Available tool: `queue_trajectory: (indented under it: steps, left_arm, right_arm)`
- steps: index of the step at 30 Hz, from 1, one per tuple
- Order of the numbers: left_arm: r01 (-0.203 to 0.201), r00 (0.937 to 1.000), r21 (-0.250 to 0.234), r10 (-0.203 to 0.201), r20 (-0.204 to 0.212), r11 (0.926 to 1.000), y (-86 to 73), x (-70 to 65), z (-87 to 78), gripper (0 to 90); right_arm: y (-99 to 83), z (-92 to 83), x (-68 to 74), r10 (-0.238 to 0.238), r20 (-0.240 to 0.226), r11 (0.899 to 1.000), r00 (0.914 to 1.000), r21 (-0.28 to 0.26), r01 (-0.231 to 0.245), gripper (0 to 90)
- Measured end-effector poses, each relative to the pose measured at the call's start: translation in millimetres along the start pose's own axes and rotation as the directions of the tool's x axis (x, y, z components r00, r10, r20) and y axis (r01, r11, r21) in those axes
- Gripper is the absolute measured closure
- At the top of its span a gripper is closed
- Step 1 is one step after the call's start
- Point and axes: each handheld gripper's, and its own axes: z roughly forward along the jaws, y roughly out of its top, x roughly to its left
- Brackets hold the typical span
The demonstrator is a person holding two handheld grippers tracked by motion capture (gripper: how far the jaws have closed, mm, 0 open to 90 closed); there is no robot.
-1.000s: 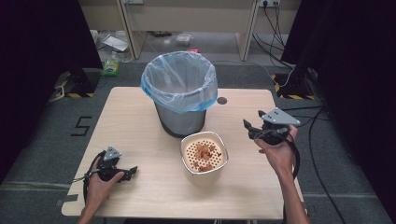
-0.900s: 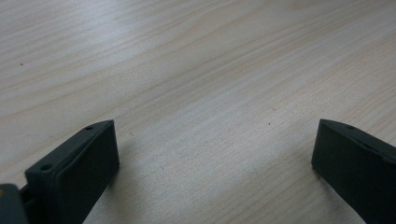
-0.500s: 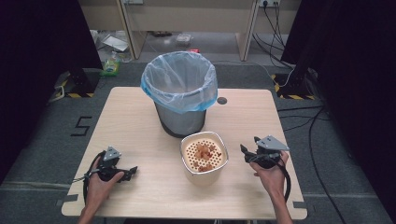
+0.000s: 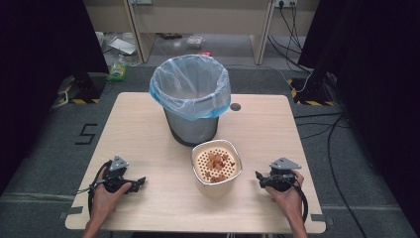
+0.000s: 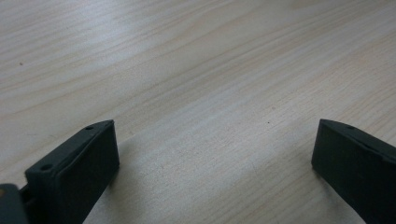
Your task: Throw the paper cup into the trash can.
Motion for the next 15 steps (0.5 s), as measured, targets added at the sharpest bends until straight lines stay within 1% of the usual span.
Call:
queue_trajectory:
  steps: [2,4,5,6,7,8,10,13,15]
  left_arm:
    - [0.000,1.0000,0.000,0.000,0.000,1.0000,0.0,0.0,0.0,0.0]
    - [0.000,1.0000,0.000,0.000,0.000,1.0000,0.0,0.0,-0.1,0.0]
    - [0.000,1.0000,0.001,0.000,0.000,1.0000,0.0,0.0,-0.1,0.0]
    - [0.000,1.0000,0.000,0.000,0.000,1.0000,0.0,0.0,0.0,0.0]
    - [0.000,1.0000,0.000,0.000,0.000,1.0000,0.0,0.0,-0.1,0.0]
    - [0.000,1.0000,0.000,0.000,0.000,1.0000,0.0,-0.1,-0.1,0.0]
    - [0.000,1.0000,-0.001,0.000,0.000,1.0000,-0.1,0.0,0.0,0.0]
    - [-0.002,1.0000,0.000,0.002,0.000,1.0000,-0.2,0.0,-0.2,0.0]
    - [-0.002,1.0000,0.000,0.002,0.000,1.0000,-0.2,0.1,-0.3,0.0]
  right_arm:
    - [-5.1,2.3,-0.6,-0.006,0.001,1.000,1.0000,0.025,0.006,32.2]
    - [-10.7,4.8,-0.5,0.005,-0.003,0.999,1.0000,0.036,-0.004,32.3]
    - [-13.3,6.7,0.5,0.010,-0.007,0.999,0.9999,0.050,-0.009,31.5]
    - [-15.4,8.3,0.0,0.019,-0.014,0.999,0.9997,0.039,-0.019,31.2]
    - [-15.6,8.7,-0.2,0.042,-0.027,0.998,0.9988,0.043,-0.041,30.1]
    - [-15.7,9.6,-0.7,0.046,-0.031,0.998,0.9985,0.041,-0.045,27.8]
    - [-17.0,11.4,0.1,0.041,-0.030,0.999,0.9987,0.027,-0.041,23.6]
    - [-18.1,11.7,2.1,0.048,-0.027,0.999,0.9985,0.019,-0.047,23.0]
    - [-18.7,10.8,2.6,0.043,-0.027,0.999,0.9987,0.020,-0.043,22.4]
